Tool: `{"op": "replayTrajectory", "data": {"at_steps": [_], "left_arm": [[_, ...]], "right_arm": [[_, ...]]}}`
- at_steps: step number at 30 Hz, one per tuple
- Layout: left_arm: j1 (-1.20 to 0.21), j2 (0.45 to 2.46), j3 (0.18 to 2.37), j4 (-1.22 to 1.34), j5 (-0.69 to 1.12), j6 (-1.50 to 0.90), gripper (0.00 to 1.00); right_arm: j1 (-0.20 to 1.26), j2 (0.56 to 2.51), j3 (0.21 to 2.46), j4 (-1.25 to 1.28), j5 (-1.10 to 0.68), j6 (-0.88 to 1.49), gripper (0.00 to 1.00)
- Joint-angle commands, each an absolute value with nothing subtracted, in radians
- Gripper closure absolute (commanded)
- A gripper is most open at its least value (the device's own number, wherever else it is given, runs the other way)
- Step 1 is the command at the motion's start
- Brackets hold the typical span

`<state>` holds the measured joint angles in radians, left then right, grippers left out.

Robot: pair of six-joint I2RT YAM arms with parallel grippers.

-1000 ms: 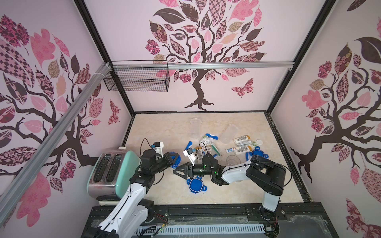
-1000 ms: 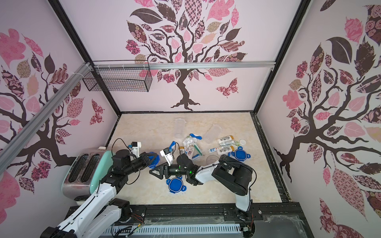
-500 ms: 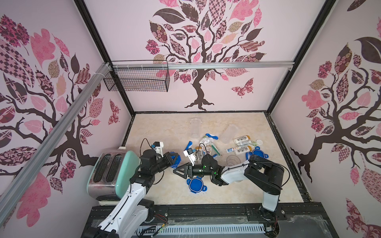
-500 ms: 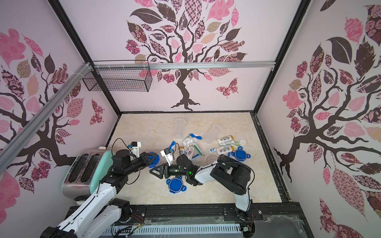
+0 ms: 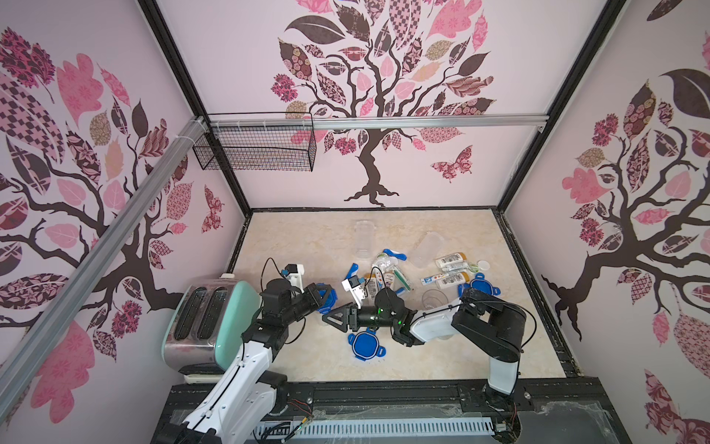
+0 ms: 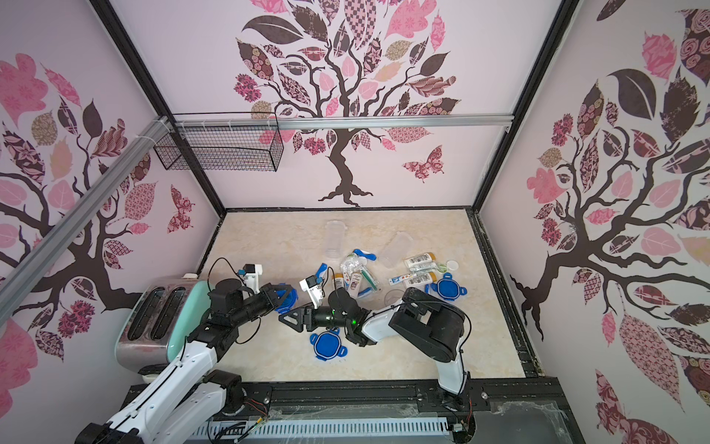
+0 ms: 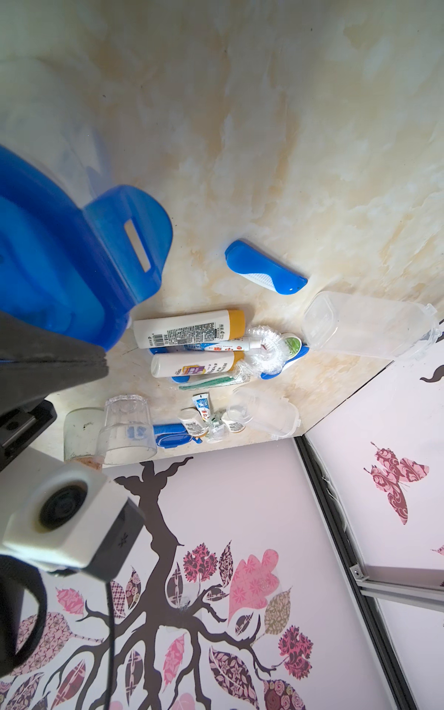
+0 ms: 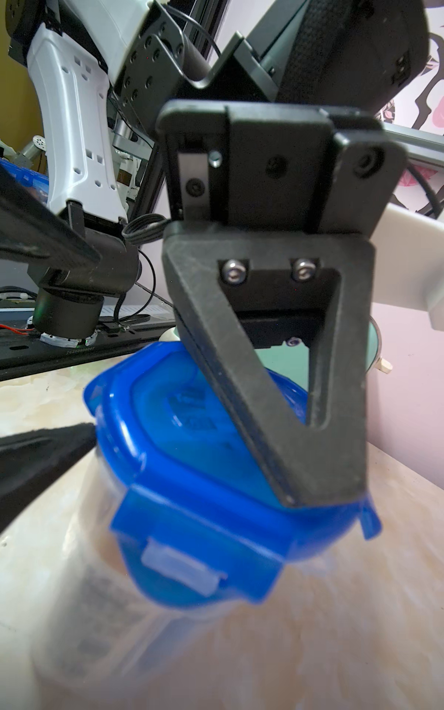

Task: Take out toiletry kits
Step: Unfasten the latch on the container.

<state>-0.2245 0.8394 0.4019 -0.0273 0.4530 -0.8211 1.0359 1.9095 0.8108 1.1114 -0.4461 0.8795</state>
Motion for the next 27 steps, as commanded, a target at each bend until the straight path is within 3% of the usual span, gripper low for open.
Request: {"op": "replayTrajectory", "data": {"at_steps": [1, 13, 27], "left_arm": [[-0.216, 0.868, 0.347, -0.211, 0.374, -0.784, 1.00], [-0.217, 0.870, 0.342, -0.205, 0.374, -0.784, 1.00], [-0.216, 0.884, 0.323, -0.184, 0.372, -0.784, 1.00]], "right_arm": [[1.041, 1.922, 0.850, 1.138, -0.442, 0.888, 0.33], [1.040, 1.930, 0.849, 1.237, -0.492, 0.883, 0.34], [1.040, 1.970, 0.849, 1.394, -0.624, 0.646, 0.34]]}}
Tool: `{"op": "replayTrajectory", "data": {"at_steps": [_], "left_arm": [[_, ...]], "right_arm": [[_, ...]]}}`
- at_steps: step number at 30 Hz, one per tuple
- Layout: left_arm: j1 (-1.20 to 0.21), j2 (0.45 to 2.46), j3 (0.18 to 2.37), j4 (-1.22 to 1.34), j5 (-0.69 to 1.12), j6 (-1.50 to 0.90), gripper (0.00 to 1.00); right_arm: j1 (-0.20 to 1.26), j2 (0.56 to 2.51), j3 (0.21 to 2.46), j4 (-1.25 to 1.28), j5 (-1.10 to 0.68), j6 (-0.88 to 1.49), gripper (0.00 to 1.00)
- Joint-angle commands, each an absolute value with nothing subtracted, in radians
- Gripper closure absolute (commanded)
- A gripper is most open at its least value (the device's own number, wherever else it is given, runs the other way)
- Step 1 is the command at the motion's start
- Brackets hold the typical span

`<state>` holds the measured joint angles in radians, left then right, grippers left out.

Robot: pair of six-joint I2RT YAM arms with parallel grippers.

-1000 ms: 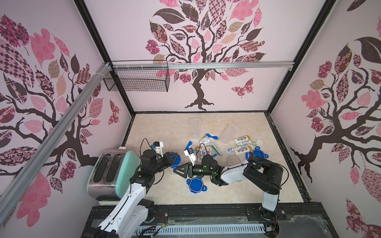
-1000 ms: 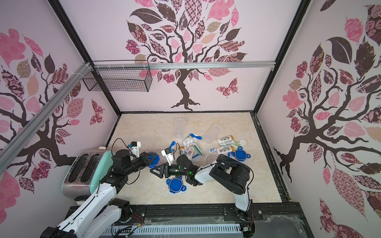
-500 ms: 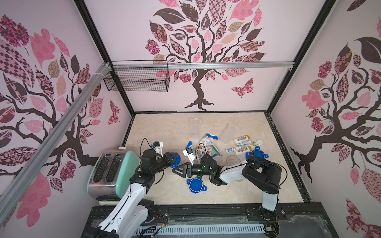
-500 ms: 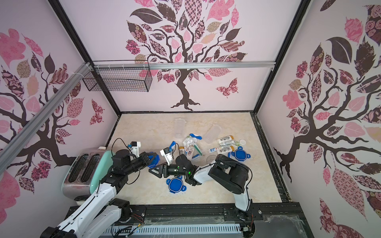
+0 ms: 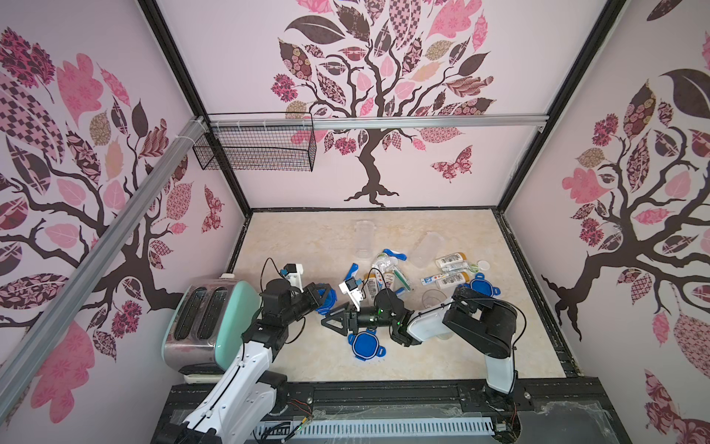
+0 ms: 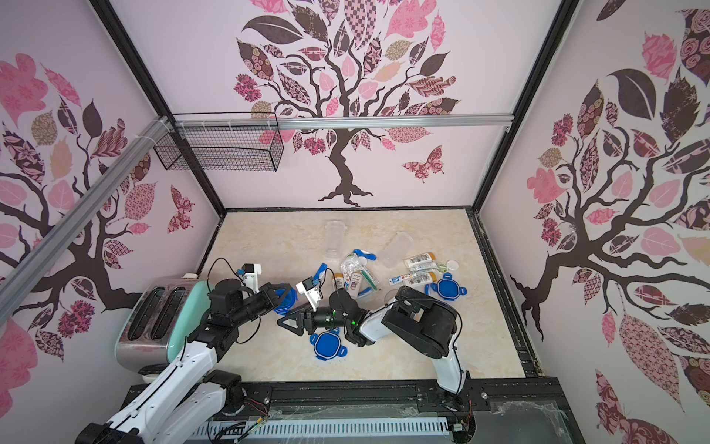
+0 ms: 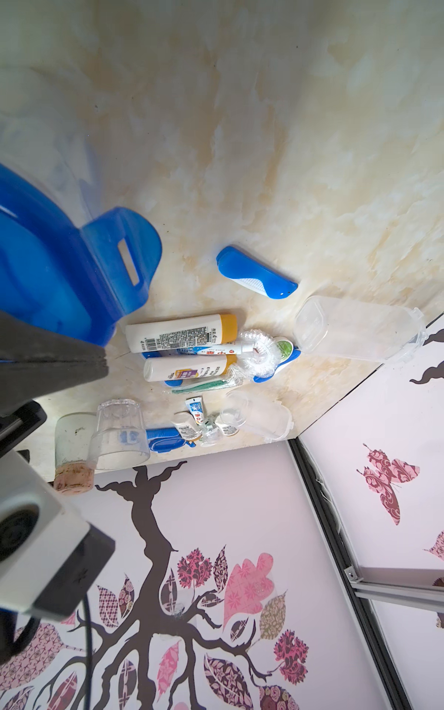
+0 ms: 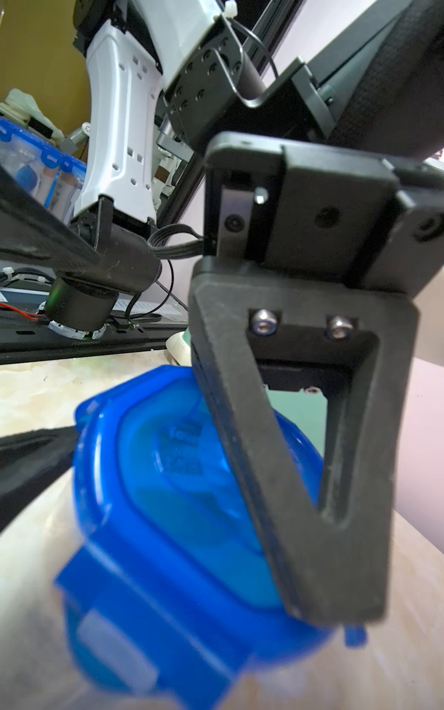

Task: Take out toiletry kits
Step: Unfasten the latch on the container.

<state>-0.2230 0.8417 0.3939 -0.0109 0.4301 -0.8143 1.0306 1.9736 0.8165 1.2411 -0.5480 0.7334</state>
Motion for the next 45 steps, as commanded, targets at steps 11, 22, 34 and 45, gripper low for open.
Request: {"op": "replayTrajectory", "data": {"at_steps": [11, 22, 34, 45], "left_arm": [[-0.216, 0.894, 0.307, -0.168, 0.376, -0.786, 1.00], [-0.216, 0.884, 0.340, -0.160, 0.403, -0.807, 1.00], [-0.216, 0.838, 0.643, -0.363, 0.408, -0.737, 0.70], [-0.193, 0.668, 0.665, -0.611, 0.094, -0.709, 0.18]], "right_arm": [[1.040, 2.011, 0.810, 1.552, -0.712, 0.588, 0.36], [1.040, 1.941, 0.769, 1.391, -0.692, 0.514, 0.30], [1.037, 1.747, 0.736, 1.060, -0.722, 0.352, 0.22], [1.022, 1.686, 0.678, 1.005, -0.712, 0.306, 0.20]]}}
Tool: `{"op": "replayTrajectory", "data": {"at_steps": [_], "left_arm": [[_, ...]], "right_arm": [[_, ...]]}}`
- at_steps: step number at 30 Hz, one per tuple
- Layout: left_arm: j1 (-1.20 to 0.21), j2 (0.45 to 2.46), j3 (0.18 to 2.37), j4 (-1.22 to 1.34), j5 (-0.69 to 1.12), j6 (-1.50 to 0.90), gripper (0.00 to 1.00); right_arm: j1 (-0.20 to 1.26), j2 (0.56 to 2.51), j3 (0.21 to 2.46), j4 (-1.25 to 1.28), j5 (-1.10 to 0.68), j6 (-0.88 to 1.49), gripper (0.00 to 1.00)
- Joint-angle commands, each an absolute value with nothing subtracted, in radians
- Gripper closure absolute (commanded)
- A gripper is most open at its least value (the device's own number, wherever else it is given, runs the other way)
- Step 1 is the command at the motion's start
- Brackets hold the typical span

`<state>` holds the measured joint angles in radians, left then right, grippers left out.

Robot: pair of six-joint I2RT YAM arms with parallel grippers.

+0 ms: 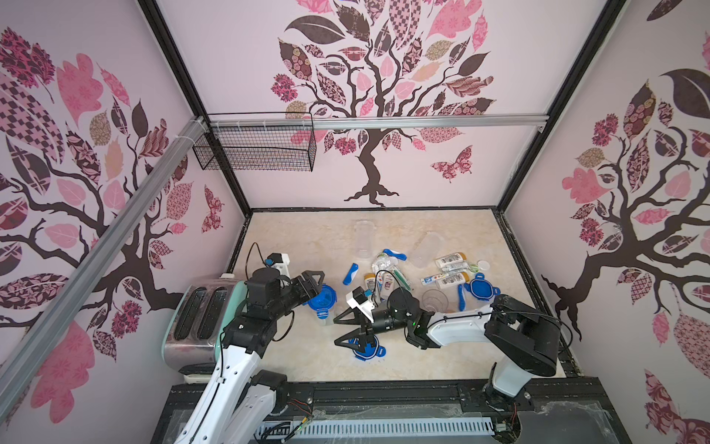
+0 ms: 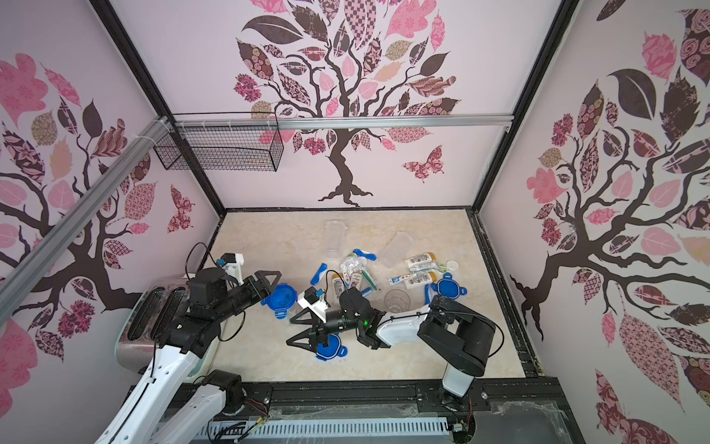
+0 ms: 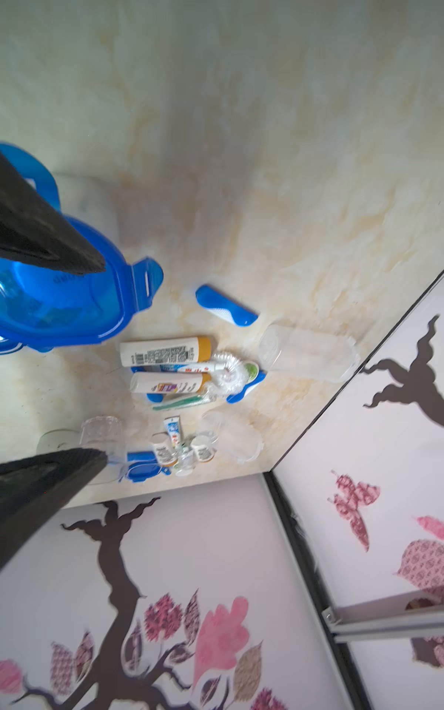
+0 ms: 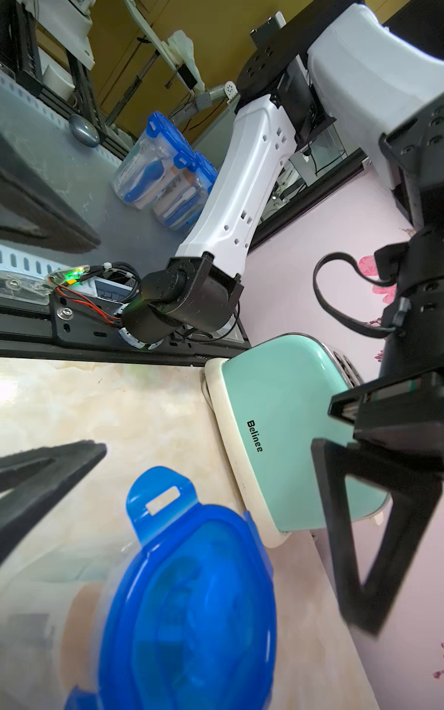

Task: Take out toiletry kits
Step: Unfasten the latch on the container.

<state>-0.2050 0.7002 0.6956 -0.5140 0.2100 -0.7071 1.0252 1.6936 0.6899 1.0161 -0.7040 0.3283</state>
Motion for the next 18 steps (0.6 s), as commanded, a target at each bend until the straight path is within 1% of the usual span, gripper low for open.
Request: {"op": "replayTrajectory", "data": {"at_steps": [1, 7, 11, 14, 18], "left_arm": [[-0.183, 0.652, 0.641, -0.606, 0.108, -0.729, 0.17], [-0.105, 0.630, 0.522, -0.507, 0.267, -0.799, 0.15], [-0.099, 0.667, 0.474, -0.412, 0.339, -0.827, 0.17], [-0.099, 0.694, 0.457, -0.366, 0.379, -0.847, 0.23], [-0.098, 0.688, 0.462, -0.377, 0.365, -0.832, 0.33]], "right_arm": [[1.021, 1.694, 0.675, 1.016, -0.711, 0.317, 0.20], [1.020, 1.722, 0.685, 1.033, -0.728, 0.353, 0.20], [1.020, 1.735, 0.685, 1.039, -0.722, 0.353, 0.20], [1.020, 1.746, 0.689, 1.038, -0.721, 0.355, 0.20], [1.020, 1.756, 0.691, 1.038, -0.723, 0.359, 0.20]]}}
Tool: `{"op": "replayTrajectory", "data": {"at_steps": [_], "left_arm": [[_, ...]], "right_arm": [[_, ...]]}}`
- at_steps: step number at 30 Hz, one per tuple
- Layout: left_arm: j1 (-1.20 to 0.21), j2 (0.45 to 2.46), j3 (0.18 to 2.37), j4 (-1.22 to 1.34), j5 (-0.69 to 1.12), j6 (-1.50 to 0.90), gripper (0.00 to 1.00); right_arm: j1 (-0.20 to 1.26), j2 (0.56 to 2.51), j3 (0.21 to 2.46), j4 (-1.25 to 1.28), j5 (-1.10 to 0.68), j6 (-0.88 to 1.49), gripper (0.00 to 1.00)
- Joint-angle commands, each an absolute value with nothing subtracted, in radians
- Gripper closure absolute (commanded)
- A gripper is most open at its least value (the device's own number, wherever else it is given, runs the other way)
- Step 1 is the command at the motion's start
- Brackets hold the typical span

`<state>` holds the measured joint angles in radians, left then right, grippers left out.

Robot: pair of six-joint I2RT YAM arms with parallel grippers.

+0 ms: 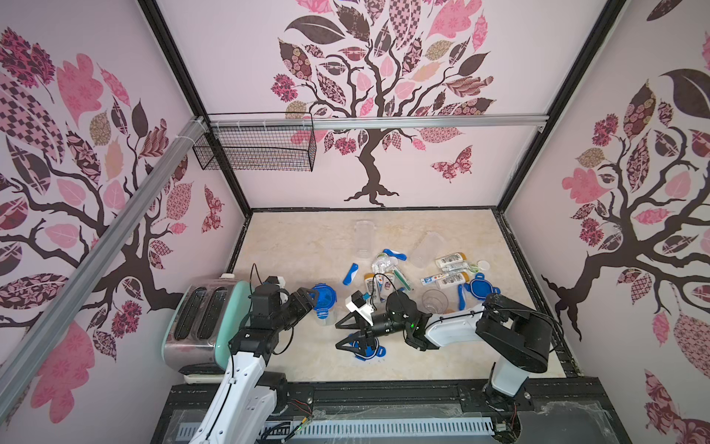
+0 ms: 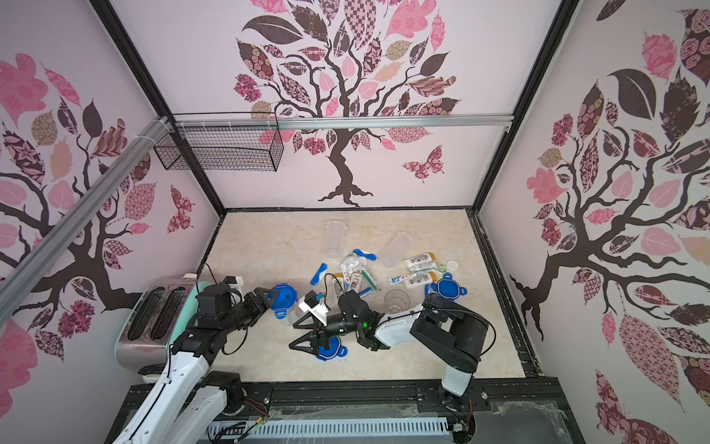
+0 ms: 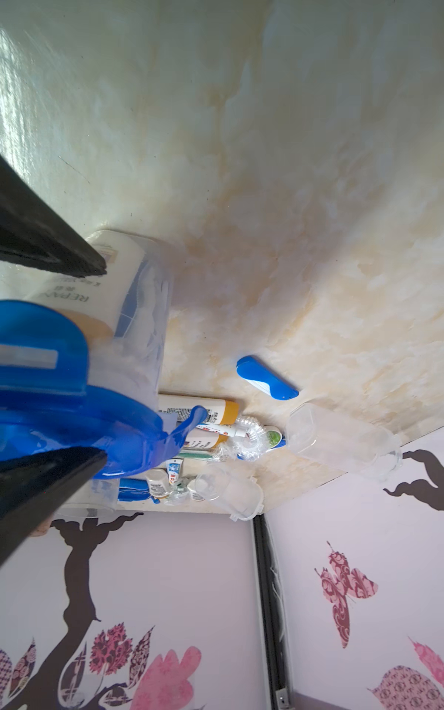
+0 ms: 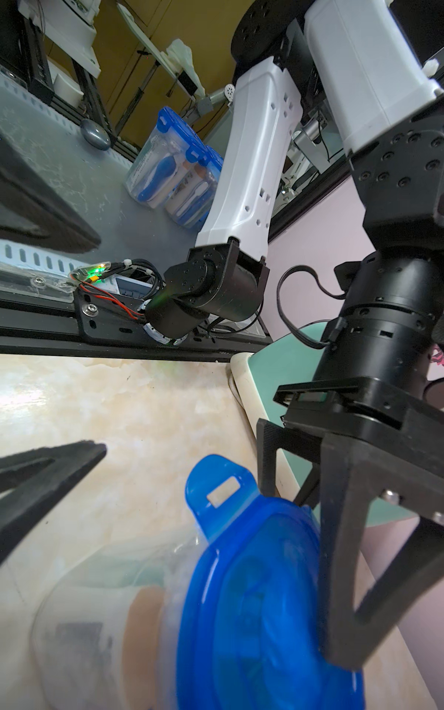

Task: Take out toiletry kits
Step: Unfasten the latch on the container, then open the lid of the container.

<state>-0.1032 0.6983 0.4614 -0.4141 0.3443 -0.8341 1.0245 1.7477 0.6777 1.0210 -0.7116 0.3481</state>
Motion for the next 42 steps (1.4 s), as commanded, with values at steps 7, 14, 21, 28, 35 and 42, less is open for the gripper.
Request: {"op": "replayTrajectory", "data": {"at_steps": [7, 14, 21, 28, 35, 42], "left_arm": [[-0.098, 0.646, 0.481, -0.442, 0.319, -0.797, 0.45], [-0.099, 0.649, 0.500, -0.472, 0.293, -0.779, 0.56], [-0.100, 0.638, 0.508, -0.494, 0.269, -0.755, 0.66], [-0.100, 0.631, 0.522, -0.512, 0.261, -0.750, 0.76], [-0.099, 0.623, 0.531, -0.519, 0.267, -0.750, 0.86], [-0.100, 0.618, 0.579, -0.541, 0.302, -0.734, 0.95]], "right_arm": [[1.020, 1.770, 0.700, 1.039, -0.729, 0.367, 0.20], [1.021, 1.779, 0.704, 1.034, -0.730, 0.369, 0.20], [1.021, 1.796, 0.713, 1.031, -0.732, 0.377, 0.20], [1.021, 1.803, 0.717, 1.026, -0.732, 0.381, 0.20], [1.022, 1.804, 0.721, 1.020, -0.731, 0.385, 0.20], [1.020, 1.802, 0.727, 0.995, -0.721, 0.374, 0.20]]}}
